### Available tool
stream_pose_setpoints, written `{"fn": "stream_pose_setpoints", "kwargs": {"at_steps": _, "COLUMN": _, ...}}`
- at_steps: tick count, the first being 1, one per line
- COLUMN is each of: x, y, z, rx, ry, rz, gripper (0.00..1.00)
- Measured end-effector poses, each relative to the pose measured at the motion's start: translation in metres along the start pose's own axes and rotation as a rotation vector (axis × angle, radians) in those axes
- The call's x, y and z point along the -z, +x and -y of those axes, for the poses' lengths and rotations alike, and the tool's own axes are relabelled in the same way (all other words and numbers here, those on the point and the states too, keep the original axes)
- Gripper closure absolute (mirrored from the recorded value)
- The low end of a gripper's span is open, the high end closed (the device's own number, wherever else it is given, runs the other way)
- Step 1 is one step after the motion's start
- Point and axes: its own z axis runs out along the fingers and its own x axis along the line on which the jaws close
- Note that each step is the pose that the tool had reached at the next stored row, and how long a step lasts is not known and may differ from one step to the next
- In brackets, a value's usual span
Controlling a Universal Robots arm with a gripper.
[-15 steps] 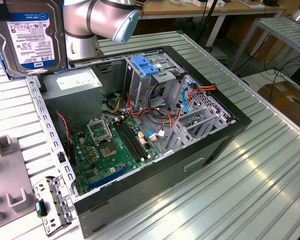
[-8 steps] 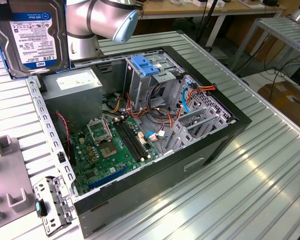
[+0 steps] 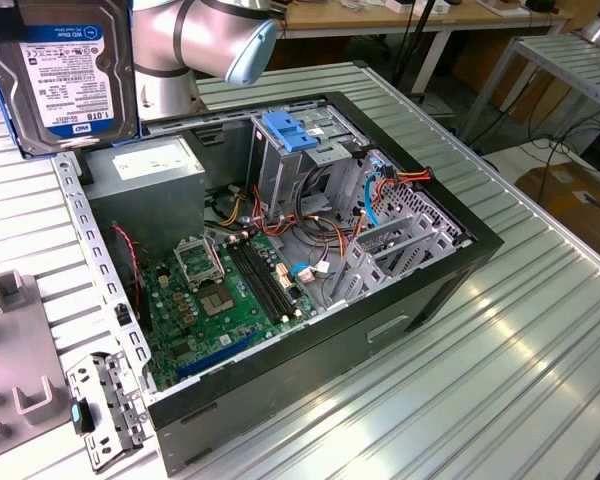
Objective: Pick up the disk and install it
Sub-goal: 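Pick up the disk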
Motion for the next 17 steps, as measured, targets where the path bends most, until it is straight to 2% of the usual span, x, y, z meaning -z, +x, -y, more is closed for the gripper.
{"fn": "stream_pose_setpoints", "kwargs": {"at_steps": 1, "x": 0.0, "y": 0.0, "z": 0.0001, "rx": 0.0, "ry": 0.0, "rz": 0.0, "gripper": 0.63}}
{"fn": "stream_pose_setpoints", "kwargs": {"at_steps": 2, "x": 0.0, "y": 0.0077, "z": 0.0003, "rx": 0.0, "ry": 0.0, "rz": 0.0, "gripper": 0.63}}
{"fn": "stream_pose_setpoints", "kwargs": {"at_steps": 3, "x": -0.0001, "y": 0.0112, "z": 0.0043, "rx": 0.0, "ry": 0.0, "rz": -0.0002, "gripper": 0.63}}
{"fn": "stream_pose_setpoints", "kwargs": {"at_steps": 8, "x": -0.0002, "y": 0.0134, "z": 0.0185, "rx": 0.0, "ry": 0.0001, "rz": -0.0014, "gripper": 0.63}}
{"fn": "stream_pose_setpoints", "kwargs": {"at_steps": 13, "x": -0.0006, "y": 0.0179, "z": 0.029, "rx": 0.0, "ry": 0.0, "rz": -0.0016, "gripper": 0.63}}
{"fn": "stream_pose_setpoints", "kwargs": {"at_steps": 17, "x": -0.0019, "y": 0.034, "z": 0.0318, "rx": 0.0, "ry": 0.0001, "rz": -0.0014, "gripper": 0.63}}
